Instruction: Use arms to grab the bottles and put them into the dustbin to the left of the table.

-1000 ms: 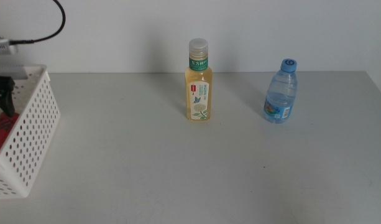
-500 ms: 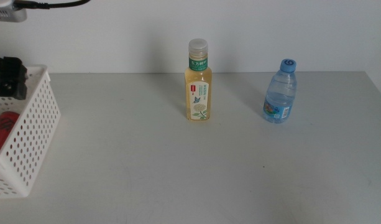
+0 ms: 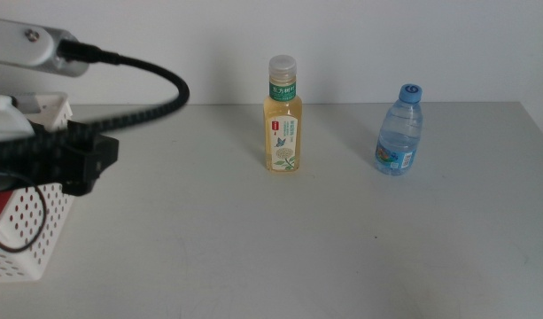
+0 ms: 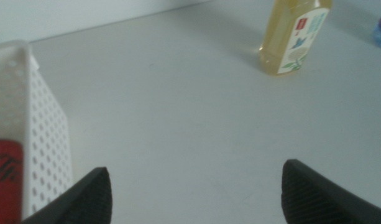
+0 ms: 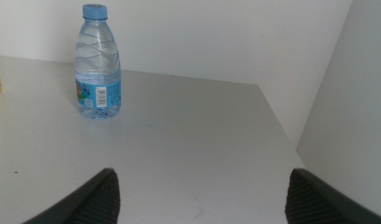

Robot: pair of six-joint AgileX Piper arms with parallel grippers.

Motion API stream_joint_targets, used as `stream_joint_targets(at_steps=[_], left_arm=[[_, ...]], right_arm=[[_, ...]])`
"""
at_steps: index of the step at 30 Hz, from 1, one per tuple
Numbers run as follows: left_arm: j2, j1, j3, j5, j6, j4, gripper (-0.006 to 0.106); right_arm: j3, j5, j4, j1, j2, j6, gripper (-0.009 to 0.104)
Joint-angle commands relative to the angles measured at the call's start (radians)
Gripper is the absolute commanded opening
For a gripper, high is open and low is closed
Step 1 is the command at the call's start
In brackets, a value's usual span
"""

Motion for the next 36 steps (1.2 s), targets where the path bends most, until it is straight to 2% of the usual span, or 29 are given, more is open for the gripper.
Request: stream_joint_targets(at_steps=[1,6,9,14,25,36], left_arm=[[-0.041,-0.049,0.036,-0.195,-0.017,0.001,0.094],[-0.102,-0.107,0.27,-0.522,-0.017,-0.003,0.094],[-0.118,-0.124,0.387,-0.677,-0.017,-0.035,0.094],[-0.121,-0.124,0.517,-0.86,-0.019,-0.049,0.094],[-0.117,-0.124,0.57,-0.933,-0.019,-0.053,0.094],[0.006,-0.123,0.57,-1.098,-0.068,-0.046,0.094]], right_arm=[[-0.01,-0.071,-0.004,-0.005,-0.022,-0.008,0.069],[-0.01,-0.071,-0.003,-0.005,-0.022,-0.008,0.069],[-0.01,-0.071,-0.003,-0.005,-0.022,-0.008,0.069],[-0.01,-0.071,-0.004,-0.005,-0.022,-0.008,0.069],[-0.01,-0.071,-0.004,-0.005,-0.022,-0.008,0.069],[-0.01,-0.071,-0.004,-0.005,-0.022,-0.008,0.069]])
